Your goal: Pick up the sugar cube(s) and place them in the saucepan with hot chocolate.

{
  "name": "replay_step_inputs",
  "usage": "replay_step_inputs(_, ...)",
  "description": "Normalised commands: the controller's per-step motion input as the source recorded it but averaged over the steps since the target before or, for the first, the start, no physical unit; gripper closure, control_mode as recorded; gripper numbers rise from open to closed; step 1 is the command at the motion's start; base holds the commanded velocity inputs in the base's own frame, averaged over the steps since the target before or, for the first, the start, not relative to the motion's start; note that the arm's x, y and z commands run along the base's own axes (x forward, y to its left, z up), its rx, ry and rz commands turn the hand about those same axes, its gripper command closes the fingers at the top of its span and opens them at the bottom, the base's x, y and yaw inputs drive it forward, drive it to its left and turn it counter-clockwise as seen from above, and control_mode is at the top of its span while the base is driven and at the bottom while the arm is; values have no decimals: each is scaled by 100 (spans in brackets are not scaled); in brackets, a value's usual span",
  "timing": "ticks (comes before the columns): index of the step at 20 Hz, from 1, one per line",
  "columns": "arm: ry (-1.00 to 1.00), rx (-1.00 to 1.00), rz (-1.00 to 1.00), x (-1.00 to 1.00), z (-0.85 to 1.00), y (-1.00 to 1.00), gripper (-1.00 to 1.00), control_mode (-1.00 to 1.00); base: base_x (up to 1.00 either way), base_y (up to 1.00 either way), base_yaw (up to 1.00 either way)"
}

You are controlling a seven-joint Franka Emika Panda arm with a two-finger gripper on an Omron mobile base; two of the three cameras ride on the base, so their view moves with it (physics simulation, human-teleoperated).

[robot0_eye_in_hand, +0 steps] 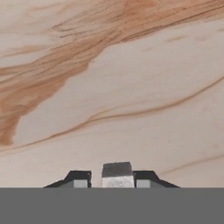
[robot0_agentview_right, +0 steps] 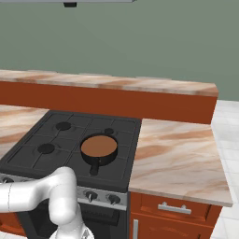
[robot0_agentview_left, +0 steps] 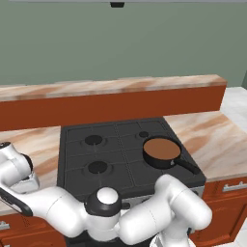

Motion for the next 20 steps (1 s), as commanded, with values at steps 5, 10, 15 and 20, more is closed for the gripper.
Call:
replay_step_inputs(5, 0, 0, 0, -1, 0, 0, 100, -100, 0, 0, 0)
replay_step_inputs(10, 0, 0, 0, 0, 0, 0, 100, -100, 0, 0, 0)
replay_step_inputs(15, 0, 0, 0, 0, 11, -23, 100, -100, 0, 0, 0)
replay_step_inputs(20, -1, 0, 0, 0, 71, -95, 100, -100, 0, 0, 0)
